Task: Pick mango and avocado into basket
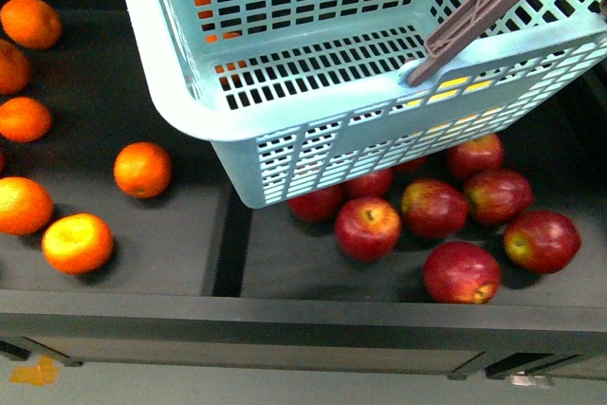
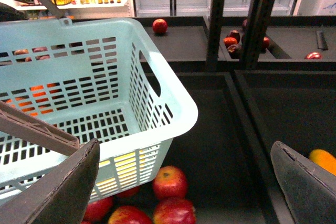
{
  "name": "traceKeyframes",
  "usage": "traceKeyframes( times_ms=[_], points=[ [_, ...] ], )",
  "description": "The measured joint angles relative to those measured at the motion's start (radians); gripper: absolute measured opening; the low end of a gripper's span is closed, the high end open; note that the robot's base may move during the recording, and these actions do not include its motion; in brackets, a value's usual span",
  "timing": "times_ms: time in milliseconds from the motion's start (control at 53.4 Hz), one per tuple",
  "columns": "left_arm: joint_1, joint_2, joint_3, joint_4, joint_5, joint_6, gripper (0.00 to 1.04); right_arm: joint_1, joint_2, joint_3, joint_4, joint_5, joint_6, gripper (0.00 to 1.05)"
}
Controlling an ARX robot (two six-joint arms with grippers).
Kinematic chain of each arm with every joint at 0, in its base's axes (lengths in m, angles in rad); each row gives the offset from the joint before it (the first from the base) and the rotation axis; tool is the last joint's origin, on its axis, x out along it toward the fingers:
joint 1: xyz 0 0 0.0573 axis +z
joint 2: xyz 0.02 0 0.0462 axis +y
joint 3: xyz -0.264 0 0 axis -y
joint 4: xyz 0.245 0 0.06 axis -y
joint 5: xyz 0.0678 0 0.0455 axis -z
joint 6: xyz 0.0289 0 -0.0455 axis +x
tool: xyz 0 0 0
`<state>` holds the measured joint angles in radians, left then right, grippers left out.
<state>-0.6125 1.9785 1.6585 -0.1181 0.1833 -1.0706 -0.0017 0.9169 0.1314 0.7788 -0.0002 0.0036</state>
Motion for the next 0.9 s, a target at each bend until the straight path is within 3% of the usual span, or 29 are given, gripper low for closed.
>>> traceKeyframes(
  times_ms=[898],
  points=[
    [-0.001, 0.000, 0.000, 0.000, -0.006, 0.000, 0.15, 0.000, -0.001, -0.002, 0.000, 0.000, 0.000, 0.96]
  ],
)
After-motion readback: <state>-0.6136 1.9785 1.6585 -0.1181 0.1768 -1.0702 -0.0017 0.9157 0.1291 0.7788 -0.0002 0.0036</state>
